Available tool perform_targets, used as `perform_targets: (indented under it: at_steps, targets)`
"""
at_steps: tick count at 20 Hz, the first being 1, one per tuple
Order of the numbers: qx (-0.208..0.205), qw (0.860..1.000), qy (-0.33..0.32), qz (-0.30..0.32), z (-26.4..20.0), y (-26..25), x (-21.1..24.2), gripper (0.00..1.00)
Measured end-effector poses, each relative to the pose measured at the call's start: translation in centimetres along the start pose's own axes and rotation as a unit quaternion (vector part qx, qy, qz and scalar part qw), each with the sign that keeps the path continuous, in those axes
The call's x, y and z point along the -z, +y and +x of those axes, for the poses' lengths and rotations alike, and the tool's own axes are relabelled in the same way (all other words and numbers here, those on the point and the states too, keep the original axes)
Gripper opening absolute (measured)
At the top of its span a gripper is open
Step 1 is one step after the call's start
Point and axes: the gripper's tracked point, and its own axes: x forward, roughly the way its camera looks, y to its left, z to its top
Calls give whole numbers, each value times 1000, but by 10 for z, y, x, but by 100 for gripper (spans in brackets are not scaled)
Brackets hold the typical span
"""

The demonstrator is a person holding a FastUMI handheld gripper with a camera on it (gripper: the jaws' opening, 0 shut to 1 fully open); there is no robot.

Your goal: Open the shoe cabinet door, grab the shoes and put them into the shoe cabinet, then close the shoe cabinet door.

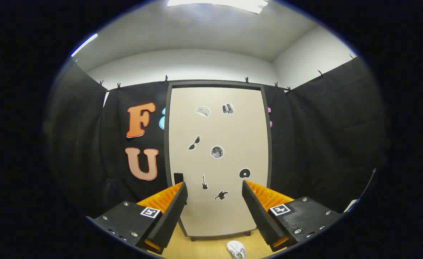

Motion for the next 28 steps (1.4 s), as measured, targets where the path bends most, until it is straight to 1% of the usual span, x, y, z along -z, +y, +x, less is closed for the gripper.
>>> perform_targets:
  at_steps: [4,6,9,14,16,22,28]
  targets:
    - [-9,1000,2,2,-1,4,-7,95]
    - [0,1000,9,14,1,5,-8,95]
    - [3,1000,10,27,5,9,-12,95]
    - [0,999,27,21,2,19,-4,95]
    - [-8,999,23,23,-3,27,-3,95]
    - [-13,999,31,13,0,37,9,95]
    - [-11,1000,29,4,3,41,12,95]
